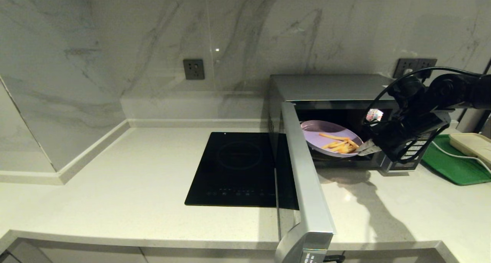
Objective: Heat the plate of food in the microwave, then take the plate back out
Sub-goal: Put the plate in the microwave oven
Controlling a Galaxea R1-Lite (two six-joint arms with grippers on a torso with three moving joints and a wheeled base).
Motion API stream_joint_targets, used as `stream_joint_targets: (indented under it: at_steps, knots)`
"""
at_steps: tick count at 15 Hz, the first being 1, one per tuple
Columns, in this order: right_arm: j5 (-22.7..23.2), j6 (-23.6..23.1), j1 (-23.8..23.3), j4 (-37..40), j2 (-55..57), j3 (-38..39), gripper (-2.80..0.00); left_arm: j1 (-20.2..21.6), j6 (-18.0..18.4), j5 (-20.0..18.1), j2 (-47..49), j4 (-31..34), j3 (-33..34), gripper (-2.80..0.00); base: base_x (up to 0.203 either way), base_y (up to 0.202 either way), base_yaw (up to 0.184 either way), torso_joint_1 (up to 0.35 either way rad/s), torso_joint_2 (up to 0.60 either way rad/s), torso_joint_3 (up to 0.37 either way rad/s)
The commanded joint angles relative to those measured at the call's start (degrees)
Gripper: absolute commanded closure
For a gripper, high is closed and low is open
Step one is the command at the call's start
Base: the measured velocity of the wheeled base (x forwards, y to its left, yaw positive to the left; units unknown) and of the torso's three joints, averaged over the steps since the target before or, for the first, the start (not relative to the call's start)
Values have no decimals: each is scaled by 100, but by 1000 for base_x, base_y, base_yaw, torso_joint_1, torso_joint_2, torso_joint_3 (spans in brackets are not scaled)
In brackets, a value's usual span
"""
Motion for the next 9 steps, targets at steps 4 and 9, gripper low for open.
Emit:
stream_joint_targets:
  at_steps: [4, 9]
  knots:
    - [-121, 156, 37, -306, 358, -240, 0, 0, -3, 2, 0, -5, 1, 0, 0, 0, 0, 0, 0, 0]
    - [-635, -108, 160, -328, 757, -440, 0, 0, -3, 2, 0, -5, 1, 0, 0, 0, 0, 0, 0, 0]
